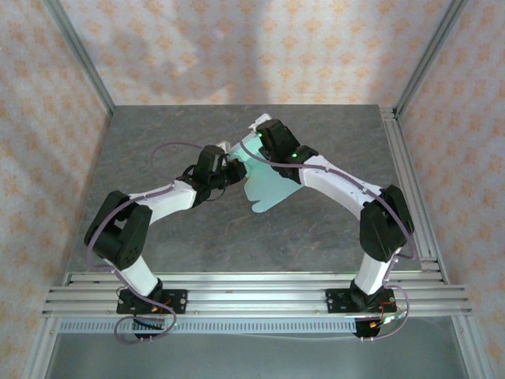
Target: Fold the paper box
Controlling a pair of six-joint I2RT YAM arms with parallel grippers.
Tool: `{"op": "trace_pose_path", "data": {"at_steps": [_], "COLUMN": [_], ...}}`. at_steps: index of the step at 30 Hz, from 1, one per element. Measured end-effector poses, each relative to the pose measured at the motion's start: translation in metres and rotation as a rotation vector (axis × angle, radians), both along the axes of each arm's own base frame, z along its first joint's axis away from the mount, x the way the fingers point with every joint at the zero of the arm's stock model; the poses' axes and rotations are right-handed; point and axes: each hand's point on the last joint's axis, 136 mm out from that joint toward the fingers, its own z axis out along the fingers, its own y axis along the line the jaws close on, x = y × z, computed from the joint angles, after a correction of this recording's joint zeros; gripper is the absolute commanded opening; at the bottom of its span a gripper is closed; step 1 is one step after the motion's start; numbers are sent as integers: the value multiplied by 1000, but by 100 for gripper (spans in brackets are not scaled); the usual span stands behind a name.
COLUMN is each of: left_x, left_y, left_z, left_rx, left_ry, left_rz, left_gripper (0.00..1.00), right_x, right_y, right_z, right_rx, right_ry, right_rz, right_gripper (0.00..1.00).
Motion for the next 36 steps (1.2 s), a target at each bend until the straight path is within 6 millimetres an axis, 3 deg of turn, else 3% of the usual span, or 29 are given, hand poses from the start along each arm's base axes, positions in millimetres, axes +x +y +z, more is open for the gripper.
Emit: {"op": "trace_pose_path", "data": {"at_steps": [25, 27, 31, 36], "left_x": [5, 5, 4, 3], "left_y": [-7, -8, -7, -6], "left_z": [14, 15, 12, 10], "left_rx": [-17, -16, -9, -5], "left_ry": [-33, -36, -26, -17], "left_rz": [-7, -7, -4, 1], "left_gripper": [0, 0, 0, 0], "right_x": [11, 11, 10, 3], "right_y": [-3, -4, -6, -14], "right_z": [13, 14, 13, 25], "right_rx": [-161, -157, -131, -54], "right_ry": [-203, -207, -201, -189], "right_rz": [-153, -159, -170, -162], "right_gripper": [0, 7, 33, 59]}}
